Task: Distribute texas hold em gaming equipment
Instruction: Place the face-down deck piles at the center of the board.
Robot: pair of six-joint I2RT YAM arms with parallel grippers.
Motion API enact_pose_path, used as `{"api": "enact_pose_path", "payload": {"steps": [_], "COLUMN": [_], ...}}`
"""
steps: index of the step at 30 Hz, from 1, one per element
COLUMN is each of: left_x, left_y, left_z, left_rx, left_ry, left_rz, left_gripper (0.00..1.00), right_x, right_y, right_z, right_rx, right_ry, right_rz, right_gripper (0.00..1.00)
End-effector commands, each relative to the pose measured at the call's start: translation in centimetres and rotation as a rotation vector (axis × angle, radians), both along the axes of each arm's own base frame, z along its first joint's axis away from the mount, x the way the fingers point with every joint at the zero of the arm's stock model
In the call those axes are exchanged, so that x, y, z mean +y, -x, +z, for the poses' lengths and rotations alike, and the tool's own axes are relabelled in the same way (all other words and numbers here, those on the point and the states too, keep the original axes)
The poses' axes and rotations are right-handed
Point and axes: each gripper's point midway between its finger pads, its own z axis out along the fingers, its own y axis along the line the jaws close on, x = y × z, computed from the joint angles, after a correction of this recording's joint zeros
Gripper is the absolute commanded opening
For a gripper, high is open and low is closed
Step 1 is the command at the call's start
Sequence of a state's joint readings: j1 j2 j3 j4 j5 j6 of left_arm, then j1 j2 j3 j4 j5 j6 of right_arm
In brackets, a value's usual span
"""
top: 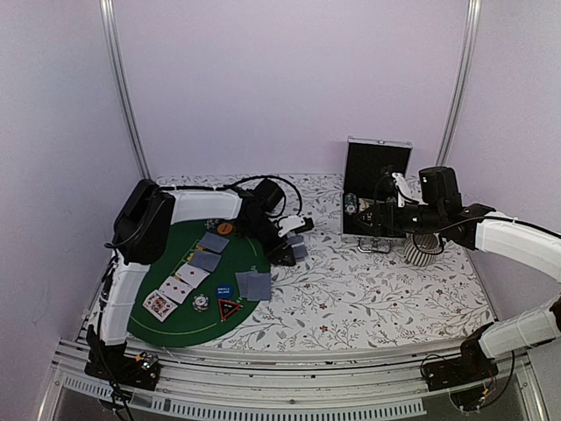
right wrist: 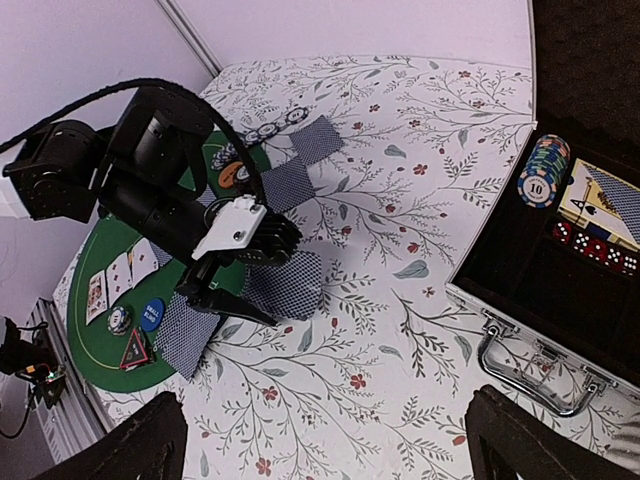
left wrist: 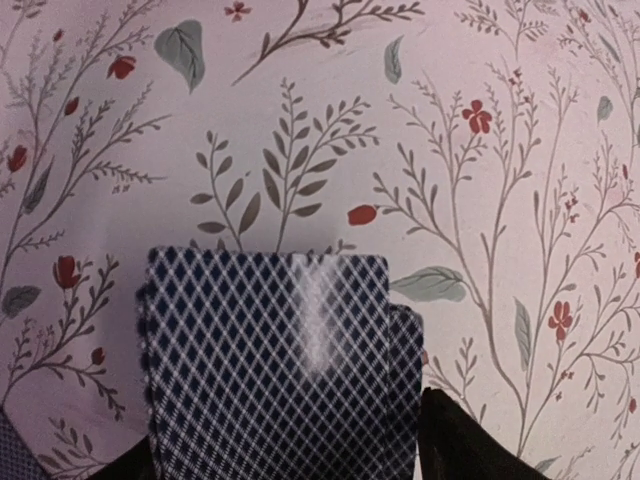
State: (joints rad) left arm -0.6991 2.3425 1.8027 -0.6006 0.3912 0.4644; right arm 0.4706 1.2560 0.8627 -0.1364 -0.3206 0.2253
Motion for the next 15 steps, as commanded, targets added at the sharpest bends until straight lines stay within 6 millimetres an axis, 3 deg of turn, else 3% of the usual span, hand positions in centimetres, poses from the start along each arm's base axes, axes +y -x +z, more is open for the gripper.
{"api": "enact_pose_path", "payload": {"steps": [1, 9, 10, 15], "left_x": [0.0, 0.6, 0.6, -0.3], "left_y": [2.1, 1.9, 1.7, 0.9], "left_z": [-1.9, -1.7, -1.4, 1.2], "left_rx": [0.045, 0.002, -0.007, -0.067], "left_ry": [-0.069, -0.093, -0.091, -0.032], "left_rz": [-0.090, -0.120, -0.117, -0.102], "left_gripper": [0.73, 0.87, 0.96, 0.98], "right_x": [-0.3, -0.3, -0.2, -0.3], "right_y": [0.5, 0.7, 0.8, 0.8], "right_z": [0.3, 0.4, 0.5, 0.9], "right_rx": [0.008, 0.012, 0.011, 0.001], "right_ry": [-0.008, -0.008, -0.010, -0.011], "right_rz": [-0.001, 0.003, 0.007, 0.008], "right_gripper": [0.99, 0.99, 0.99, 0.99]}}
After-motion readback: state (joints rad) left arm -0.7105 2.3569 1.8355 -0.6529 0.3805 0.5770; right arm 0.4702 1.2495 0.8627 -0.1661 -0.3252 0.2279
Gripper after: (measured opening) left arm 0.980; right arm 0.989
